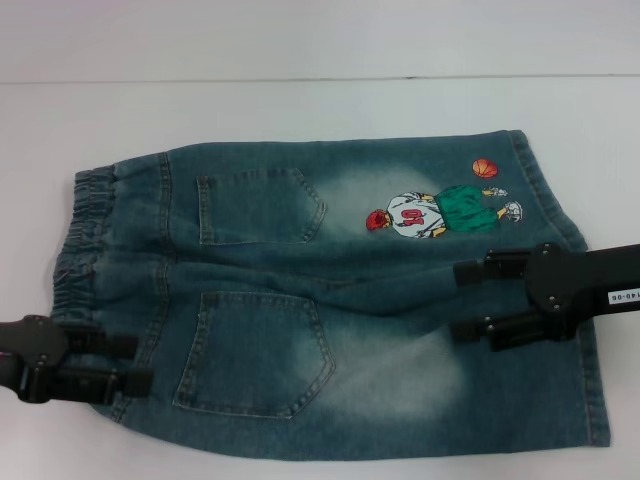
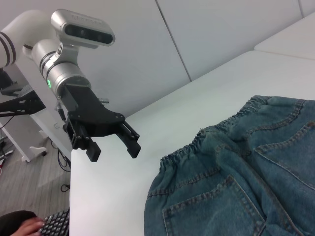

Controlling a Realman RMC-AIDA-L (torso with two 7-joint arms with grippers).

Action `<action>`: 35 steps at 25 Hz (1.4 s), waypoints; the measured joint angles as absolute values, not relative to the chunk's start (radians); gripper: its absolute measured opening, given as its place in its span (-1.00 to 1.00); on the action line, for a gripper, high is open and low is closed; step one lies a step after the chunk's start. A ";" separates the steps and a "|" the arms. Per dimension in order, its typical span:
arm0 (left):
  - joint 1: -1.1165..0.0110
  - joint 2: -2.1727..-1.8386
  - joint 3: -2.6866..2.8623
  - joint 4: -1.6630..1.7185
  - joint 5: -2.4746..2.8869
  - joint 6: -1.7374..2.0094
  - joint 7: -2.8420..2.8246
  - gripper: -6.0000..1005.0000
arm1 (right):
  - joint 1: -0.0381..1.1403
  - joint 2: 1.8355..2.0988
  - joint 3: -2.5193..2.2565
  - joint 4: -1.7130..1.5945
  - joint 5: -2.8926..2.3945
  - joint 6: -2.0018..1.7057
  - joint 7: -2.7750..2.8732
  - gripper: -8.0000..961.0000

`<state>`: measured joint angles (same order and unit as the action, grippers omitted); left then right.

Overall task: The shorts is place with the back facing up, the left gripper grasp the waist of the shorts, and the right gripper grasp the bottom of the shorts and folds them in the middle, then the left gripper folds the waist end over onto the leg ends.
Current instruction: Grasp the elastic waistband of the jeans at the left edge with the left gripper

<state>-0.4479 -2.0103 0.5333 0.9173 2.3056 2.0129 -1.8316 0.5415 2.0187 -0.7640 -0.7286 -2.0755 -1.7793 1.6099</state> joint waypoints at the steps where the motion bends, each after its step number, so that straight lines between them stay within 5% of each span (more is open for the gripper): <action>1: -0.448 -2.010 0.533 0.917 2.306 2.012 -1.832 0.57 | 0.541 2.019 -0.764 -0.729 -2.076 -1.779 1.610 0.96; 10: -0.448 -2.009 0.528 0.920 2.306 2.005 -1.873 0.57 | 0.542 2.020 -0.764 -0.729 -2.076 -1.779 1.609 0.96; 25: -0.548 -1.939 0.419 0.947 2.546 1.884 -2.424 0.57 | 0.548 2.022 -0.764 -0.729 -2.075 -1.777 1.606 0.96; 35: -0.604 -1.929 0.465 0.919 2.761 1.806 -2.519 0.57 | 0.554 2.028 -0.764 -0.729 -2.076 -1.770 1.584 0.95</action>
<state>-0.6040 -1.9288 0.4650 0.9191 2.7614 1.8061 -2.5190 0.5538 2.0279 -0.7640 -0.7286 -2.0756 -1.7704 1.5842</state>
